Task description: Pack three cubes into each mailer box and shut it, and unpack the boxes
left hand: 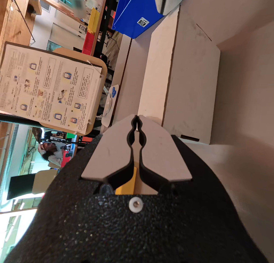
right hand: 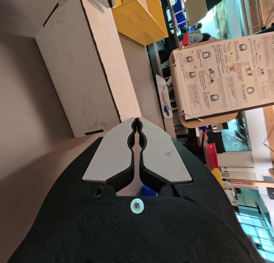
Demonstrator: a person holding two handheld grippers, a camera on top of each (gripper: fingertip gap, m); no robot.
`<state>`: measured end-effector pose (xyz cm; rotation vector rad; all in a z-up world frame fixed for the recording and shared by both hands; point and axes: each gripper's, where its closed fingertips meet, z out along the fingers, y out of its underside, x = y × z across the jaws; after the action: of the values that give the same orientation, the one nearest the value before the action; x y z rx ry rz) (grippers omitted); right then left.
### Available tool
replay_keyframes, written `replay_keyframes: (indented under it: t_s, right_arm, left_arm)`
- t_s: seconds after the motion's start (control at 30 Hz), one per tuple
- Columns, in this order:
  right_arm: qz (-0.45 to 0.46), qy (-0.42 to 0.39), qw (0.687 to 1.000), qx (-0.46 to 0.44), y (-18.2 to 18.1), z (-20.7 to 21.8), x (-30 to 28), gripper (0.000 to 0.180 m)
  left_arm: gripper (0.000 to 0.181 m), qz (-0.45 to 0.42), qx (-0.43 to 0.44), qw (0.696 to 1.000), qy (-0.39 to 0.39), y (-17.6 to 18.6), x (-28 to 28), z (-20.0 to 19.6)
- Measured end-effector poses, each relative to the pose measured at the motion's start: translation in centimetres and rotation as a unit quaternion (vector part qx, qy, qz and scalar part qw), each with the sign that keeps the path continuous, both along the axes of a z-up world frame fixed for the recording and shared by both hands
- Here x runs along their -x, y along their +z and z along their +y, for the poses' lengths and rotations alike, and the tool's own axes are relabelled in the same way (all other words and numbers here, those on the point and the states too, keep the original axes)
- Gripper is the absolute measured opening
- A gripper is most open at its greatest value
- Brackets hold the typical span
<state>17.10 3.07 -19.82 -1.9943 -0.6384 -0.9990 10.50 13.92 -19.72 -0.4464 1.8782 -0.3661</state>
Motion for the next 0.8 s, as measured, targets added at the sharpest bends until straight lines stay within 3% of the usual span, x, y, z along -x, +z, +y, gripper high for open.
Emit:
replay_keyframes:
  t_s: [0.03, 0.07, 0.17, 0.23, 0.3, 0.37, 0.43, 0.63, 0.8]
  right_arm:
    - [0.02, 0.006, 1.0, 0.015, -0.1, -0.2, 0.1, 0.0]
    - [0.051, 0.014, 0.998, 0.034, -0.2, -0.4, 0.3, 0.002]
    - [0.172, 0.066, 0.982, 0.039, 1.7, 0.0, 1.9, 0.057]
    - [0.256, 0.096, 0.956, 0.105, 1.7, 0.4, 3.7, 0.078]
    - [0.286, 0.119, 0.932, 0.19, 0.9, 1.0, 5.0, 0.099]
    - [0.283, 0.137, 0.909, 0.273, -0.5, 1.7, 5.7, 0.101]
    - [0.249, 0.13, 0.909, 0.309, -1.4, 3.3, 5.2, 0.099]
    - [0.235, 0.142, 0.877, 0.395, -3.6, 6.5, 5.9, 0.079]
    - [0.226, 0.121, 0.867, 0.428, -4.4, 7.0, 5.2, 0.065]
  left_arm:
    - [0.0, 0.001, 0.018, 1.0, 0.007, 0.1, 0.1, 0.0]
    - [0.003, -0.008, 0.052, 0.998, 0.017, 0.4, 0.0, 0.2]
    - [0.015, -0.043, 0.242, 0.969, 0.034, 2.7, -0.1, 0.6]
    - [0.043, -0.014, 0.362, 0.932, 0.016, 3.5, 0.1, 0.2]
    - [0.074, 0.022, 0.422, 0.906, 0.012, 3.6, 0.3, 0.0]
    - [0.085, 0.039, 0.427, 0.903, 0.02, 3.4, 0.4, 0.2]
    - [0.089, 0.052, 0.4, 0.914, 0.039, 2.8, 0.8, 0.6]
    - [0.088, 0.083, 0.342, 0.933, 0.074, 0.9, 2.1, 2.3]
    - [0.082, 0.073, 0.368, 0.924, 0.076, 1.5, 2.5, 3.1]
